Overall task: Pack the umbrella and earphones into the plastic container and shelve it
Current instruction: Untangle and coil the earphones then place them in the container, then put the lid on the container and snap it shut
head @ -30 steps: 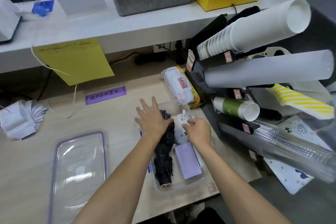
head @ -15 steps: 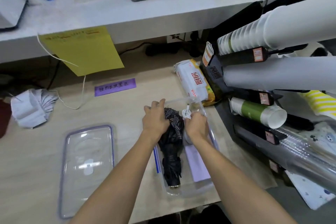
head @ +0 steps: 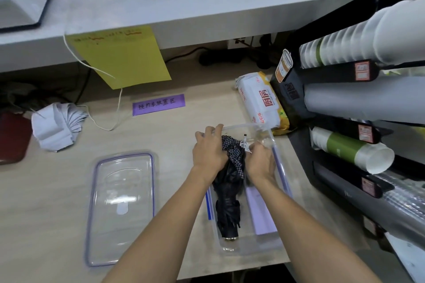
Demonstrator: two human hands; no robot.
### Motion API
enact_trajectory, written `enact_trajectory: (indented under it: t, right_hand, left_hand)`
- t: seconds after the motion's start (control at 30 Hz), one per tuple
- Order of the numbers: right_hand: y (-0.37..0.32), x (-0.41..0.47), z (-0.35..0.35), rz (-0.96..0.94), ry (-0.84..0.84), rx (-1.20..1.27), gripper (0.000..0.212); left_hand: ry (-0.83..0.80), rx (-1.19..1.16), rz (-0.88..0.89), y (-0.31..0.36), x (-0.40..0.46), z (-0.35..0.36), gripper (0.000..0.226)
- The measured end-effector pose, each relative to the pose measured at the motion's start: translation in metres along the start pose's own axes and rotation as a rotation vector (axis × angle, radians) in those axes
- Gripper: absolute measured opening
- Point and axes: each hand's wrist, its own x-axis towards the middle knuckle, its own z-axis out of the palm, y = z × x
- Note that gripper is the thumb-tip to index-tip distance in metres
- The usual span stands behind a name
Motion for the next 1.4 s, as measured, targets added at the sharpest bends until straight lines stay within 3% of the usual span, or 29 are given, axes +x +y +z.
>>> enact_trajectory:
  t: [0.17, 0.4, 0.63, 0.87, 0.97, 1.1, 1.4]
  right_hand:
    - [0.002, -0.005, 0.002, -0.118, 0.069, 0.017, 0.035]
    - [0.007, -0.010, -0.007, -0.150, 0.057, 0.053, 0.030]
    - [-0.011, -0.019, -0.033, -0.269, 0.180, 0.125, 0.020]
    - [-0.074, -0.053, -0.023, -0.484, 0.208, 0.185, 0.018]
    - [-0.106, -0.082, -0.002, -0.575, 0.137, 0.208, 0.016]
    - [-0.135, -0.116, 0.036, -0.587, -0.113, 0.096, 0.018]
    - [-0.152, -0.175, 0.100, -0.607, -0.594, -0.032, 0.039]
  left_hand:
    - [0.023, 0.033, 0.016, -0.001, -0.002, 0.002, 0.080]
    - [0.031, 0.081, 0.040, 0.001, -0.010, 0.001, 0.088]
    - [0.132, -0.156, -0.039, -0.022, -0.037, -0.027, 0.068]
    - [0.252, -0.144, -0.229, -0.101, -0.080, -0.055, 0.053]
    - [0.227, -0.099, -0.413, -0.149, -0.103, -0.057, 0.053]
    - [0.169, -0.074, -0.595, -0.208, -0.139, -0.050, 0.058]
    - [0.094, -0.374, -0.828, -0.289, -0.202, -0.036, 0.072]
